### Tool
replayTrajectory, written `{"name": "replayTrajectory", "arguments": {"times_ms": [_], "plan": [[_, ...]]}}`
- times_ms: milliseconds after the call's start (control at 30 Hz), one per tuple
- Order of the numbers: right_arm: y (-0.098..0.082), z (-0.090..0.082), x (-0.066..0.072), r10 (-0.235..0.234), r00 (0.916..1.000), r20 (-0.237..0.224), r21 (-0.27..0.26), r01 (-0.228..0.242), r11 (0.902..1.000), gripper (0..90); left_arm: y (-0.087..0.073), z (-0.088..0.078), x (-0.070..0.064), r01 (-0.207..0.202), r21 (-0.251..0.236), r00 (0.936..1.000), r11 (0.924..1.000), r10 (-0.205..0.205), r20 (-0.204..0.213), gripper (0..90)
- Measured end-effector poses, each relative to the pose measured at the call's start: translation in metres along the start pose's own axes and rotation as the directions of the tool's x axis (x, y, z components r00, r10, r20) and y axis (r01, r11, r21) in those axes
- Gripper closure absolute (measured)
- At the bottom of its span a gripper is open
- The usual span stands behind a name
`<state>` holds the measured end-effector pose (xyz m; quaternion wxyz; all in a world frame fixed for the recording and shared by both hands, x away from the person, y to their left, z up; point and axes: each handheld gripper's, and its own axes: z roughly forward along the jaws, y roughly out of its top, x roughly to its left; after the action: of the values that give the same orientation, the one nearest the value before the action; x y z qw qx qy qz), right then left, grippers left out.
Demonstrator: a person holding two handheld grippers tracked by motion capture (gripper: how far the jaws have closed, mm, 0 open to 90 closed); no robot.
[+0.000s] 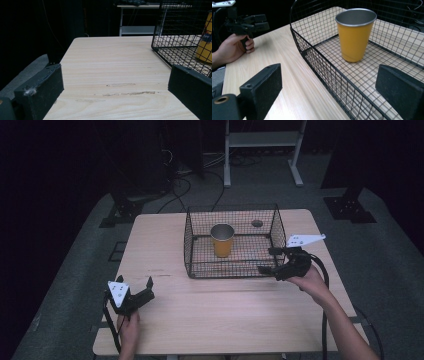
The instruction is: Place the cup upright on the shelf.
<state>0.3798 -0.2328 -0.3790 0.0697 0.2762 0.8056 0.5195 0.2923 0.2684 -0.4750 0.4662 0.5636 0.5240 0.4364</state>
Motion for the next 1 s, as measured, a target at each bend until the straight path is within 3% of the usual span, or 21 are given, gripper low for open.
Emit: {"name": "replayTrajectory", "arguments": {"times_ms": [700, 1000], "plan": [[-0.024, -0.018, 0.007, 0.023, 0.9995, 0.022, -0.014, -0.023, 0.9996, 6.4, 0.0, 0.0, 0.0, -0.002, 0.001, 1.0, 1.0, 0.002, -0.001, 0.0], [-0.044, -0.03, 0.011, 0.052, 0.998, 0.037, -0.035, -0.051, 0.9981, 6.6, 0.0, 0.0, 0.0, -0.005, 0.001, 1.0, 1.0, 0.005, -0.001, 0.0]]}}
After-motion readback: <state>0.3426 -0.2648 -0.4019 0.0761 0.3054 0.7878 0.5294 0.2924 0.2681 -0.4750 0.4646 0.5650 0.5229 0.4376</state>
